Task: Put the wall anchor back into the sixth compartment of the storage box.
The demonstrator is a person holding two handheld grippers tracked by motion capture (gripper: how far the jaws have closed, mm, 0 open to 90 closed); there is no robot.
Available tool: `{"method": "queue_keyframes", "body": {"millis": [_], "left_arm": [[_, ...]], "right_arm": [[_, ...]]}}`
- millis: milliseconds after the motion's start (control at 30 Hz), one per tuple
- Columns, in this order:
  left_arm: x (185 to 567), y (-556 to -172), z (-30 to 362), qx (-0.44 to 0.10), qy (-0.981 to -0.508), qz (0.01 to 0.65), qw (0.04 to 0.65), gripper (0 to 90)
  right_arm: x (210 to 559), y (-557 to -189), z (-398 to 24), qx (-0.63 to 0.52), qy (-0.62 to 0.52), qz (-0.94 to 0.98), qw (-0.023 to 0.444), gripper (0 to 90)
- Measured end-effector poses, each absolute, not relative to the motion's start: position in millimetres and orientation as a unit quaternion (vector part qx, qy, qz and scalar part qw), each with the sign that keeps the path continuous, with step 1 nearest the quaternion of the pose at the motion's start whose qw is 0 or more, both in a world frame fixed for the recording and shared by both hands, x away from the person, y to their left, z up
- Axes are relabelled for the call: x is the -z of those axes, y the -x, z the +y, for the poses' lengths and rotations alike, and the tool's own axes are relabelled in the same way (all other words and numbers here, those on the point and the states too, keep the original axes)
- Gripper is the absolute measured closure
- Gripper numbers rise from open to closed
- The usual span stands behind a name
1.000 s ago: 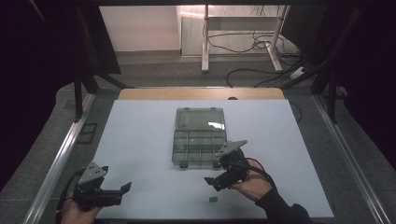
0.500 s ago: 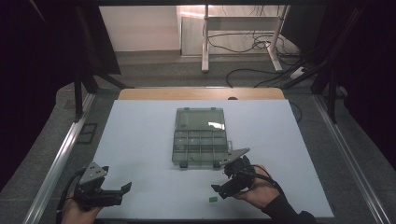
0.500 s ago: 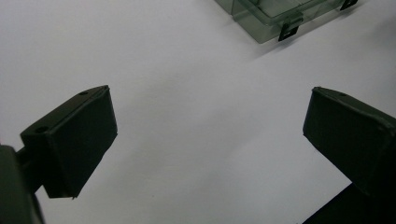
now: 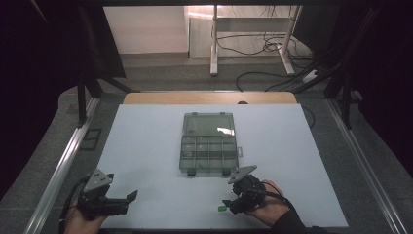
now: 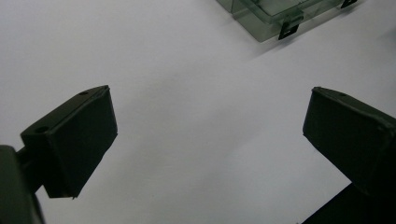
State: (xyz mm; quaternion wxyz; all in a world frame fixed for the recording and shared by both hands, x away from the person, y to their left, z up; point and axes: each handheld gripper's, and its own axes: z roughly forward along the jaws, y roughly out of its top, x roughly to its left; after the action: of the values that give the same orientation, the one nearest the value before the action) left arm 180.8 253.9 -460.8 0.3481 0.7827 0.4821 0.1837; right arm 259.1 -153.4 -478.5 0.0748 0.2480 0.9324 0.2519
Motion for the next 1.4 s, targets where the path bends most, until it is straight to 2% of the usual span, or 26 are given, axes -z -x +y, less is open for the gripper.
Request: {"method": "queue_keyframes", "body": {"millis": [67, 100, 167, 200, 333, 467, 667, 833, 1400], "left_arm": [[461, -181, 254, -0.184, -0.783, 0.482, 0.348, 3.5], [461, -181, 254, -0.184, -0.783, 0.482, 0.348, 3.4], [461, -181, 254, -0.183, -0.783, 0.482, 0.348, 3.5], [461, -181, 254, -0.183, -0.783, 0.482, 0.347, 3.5], [461, -181, 253, -0.184, -0.786, 0.480, 0.344, 3.6], [461, -181, 253, -0.184, -0.787, 0.478, 0.344, 3.7], [461, -181, 253, -0.183, -0.789, 0.476, 0.342, 3.7], [461, -181, 252, -0.183, -0.791, 0.475, 0.339, 3.8], [461, -181, 251, -0.185, -0.791, 0.476, 0.337, 3.2]], "right_arm": [[479, -259, -153, -0.250, -0.245, 0.934, 0.072, 30.8], [481, -259, -152, -0.249, -0.238, 0.937, 0.064, 36.2], [482, -260, -152, -0.248, -0.235, 0.938, 0.056, 38.8], [484, -260, -151, -0.250, -0.227, 0.940, 0.045, 44.3], [489, -261, -146, -0.244, -0.209, 0.947, 0.025, 53.1], [494, -262, -138, -0.234, -0.193, 0.953, 0.017, 63.3], [499, -262, -132, -0.217, -0.173, 0.961, 0.013, 73.9], [501, -264, -131, -0.215, -0.168, 0.962, 0.003, 77.5], [503, -263, -125, -0.202, -0.159, 0.966, 0.012, 83.4]]}}
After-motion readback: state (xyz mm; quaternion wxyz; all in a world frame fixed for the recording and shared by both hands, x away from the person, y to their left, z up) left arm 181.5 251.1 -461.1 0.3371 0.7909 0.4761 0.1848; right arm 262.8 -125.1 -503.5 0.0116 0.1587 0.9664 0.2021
